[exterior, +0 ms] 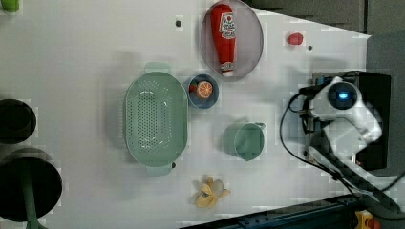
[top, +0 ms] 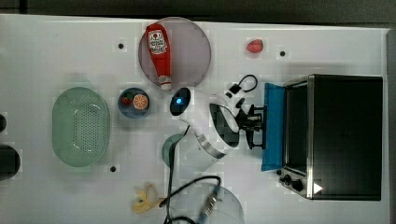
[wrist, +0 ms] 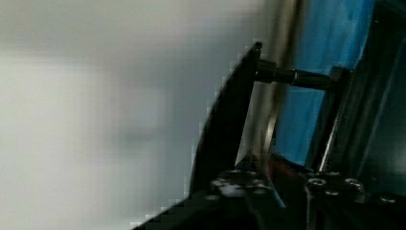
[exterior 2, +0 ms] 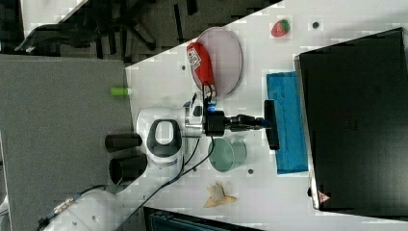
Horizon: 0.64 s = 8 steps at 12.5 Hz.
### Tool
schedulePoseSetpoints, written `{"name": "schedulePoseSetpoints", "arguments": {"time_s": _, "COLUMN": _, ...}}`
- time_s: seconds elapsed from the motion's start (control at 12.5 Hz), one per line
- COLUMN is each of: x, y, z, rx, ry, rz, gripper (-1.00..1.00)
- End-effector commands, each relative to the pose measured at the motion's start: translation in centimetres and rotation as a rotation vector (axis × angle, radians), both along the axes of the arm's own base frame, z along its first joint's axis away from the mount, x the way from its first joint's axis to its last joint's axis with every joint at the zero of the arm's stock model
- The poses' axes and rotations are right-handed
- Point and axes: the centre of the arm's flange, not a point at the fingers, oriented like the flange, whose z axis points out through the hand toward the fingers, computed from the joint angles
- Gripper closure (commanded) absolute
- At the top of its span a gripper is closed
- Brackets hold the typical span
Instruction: Flap open oven.
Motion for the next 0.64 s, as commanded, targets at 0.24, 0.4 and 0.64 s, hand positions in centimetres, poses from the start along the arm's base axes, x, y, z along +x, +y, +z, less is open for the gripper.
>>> {"name": "schedulePoseSetpoints", "arguments": {"time_s": 0.24, "x": -0.8, "y": 3.3, "z": -5.6, "rx": -0.049, "ry": -0.058, "rz": -0.106, "gripper": 0.65}}
{"name": "schedulePoseSetpoints", "arguments": {"time_s": 0.4, "x": -0.3, "y": 3.9, "z": -6.8, "rx": -0.056, "ry": -0.093, "rz": -0.135, "gripper": 0.65}}
{"name": "schedulePoseSetpoints", "arguments": {"time_s": 0.64, "x": 1.4, "y": 4.2, "z": -4.8, "rx": -0.023, "ry": -0.155, "rz": -0.165, "gripper": 0.65}}
